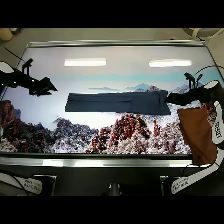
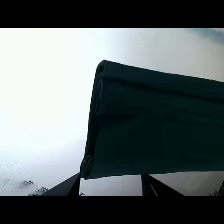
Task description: Fold the shirts.
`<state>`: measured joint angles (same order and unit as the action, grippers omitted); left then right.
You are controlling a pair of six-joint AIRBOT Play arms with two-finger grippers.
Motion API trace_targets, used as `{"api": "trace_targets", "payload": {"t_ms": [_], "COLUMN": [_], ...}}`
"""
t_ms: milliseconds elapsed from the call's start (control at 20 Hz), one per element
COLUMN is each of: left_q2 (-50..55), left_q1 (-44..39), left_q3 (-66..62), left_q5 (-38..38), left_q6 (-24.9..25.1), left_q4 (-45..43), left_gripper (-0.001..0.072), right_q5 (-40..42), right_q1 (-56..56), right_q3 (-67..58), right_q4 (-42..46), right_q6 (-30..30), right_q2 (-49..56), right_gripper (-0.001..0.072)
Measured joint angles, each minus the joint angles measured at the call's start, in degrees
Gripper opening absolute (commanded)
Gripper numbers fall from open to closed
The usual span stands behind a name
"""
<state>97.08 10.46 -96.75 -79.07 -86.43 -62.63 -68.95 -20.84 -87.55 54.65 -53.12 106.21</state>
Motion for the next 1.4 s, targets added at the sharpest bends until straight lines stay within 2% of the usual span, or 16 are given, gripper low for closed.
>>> {"api": "trace_targets", "payload": {"t_ms": [200, 250, 300, 350, 400, 450, 500, 700, 900, 1100, 1400], "left_q2": [-4.02, -4.44, -4.66, -4.72, -4.7, -4.37, -3.78, 0.81, 7.93, 14.38, 20.76], "left_q1": [-3.72, -5.14, -6.51, -8.2, -9.86, -11.78, -13.88, -22.56, -30.8, -35.45, -42.49], "left_q3": [-0.13, -0.15, -0.13, -0.13, -0.15, -0.15, -0.13, -0.15, -0.2, -0.85, -3.45], "left_q5": [0.76, 1.2, 1.68, 2.4, 3.39, 4.61, 6.1, 12.63, 18.88, 25.59, 29.51], "left_q6": [0.37, 0.52, 0.74, 1.03, 1.2, 1.44, 1.57, 2.23, 2.47, 2.62, 5.49], "left_q4": [-1.09, -1.2, -1.38, -1.51, -1.51, -1.51, -1.53, -0.74, 4.44, 13.77, 29.42], "left_gripper": [0.0466, 0.0466, 0.0466, 0.0464, 0.0425, 0.0196, 0.0027, 0.0025, 0.0025, 0.0024, 0.0024], "right_q5": [-1.64, -1.05, -0.79, -0.07, -0.11, -0.09, 0.0, -0.24, -4.15, -9.68, -13.16], "right_q1": [3.39, 4.61, 5.68, 6.67, 7.34, 8.0, 8.35, 9.01, 9.25, 9.31, 9.29], "right_q3": [-0.2, -0.28, -0.26, -0.17, 0.04, 0.0, -0.07, -0.17, -0.17, -0.17, -0.17], "right_q4": [-1.6, -1.44, -1.66, -1.53, -1.44, -1.4, -2.95, -6.27, -7.45, -8.07, -8.26], "right_q6": [-1.53, -2.51, -3.3, -4.07, -4.92, -5.01, -5.03, -4.92, -4.74, -5.09, -7.61], "right_q2": [2.64, 2.99, 3.34, 3.67, 3.74, 3.13, 2.23, -4.68, -13.42, -22.34, -31.45], "right_gripper": [0.0695, 0.057, 0.0287, 0.0069, 0.0029, 0.0016, 0.0015, 0.0014, 0.0014, 0.0015, 0.0015]}}
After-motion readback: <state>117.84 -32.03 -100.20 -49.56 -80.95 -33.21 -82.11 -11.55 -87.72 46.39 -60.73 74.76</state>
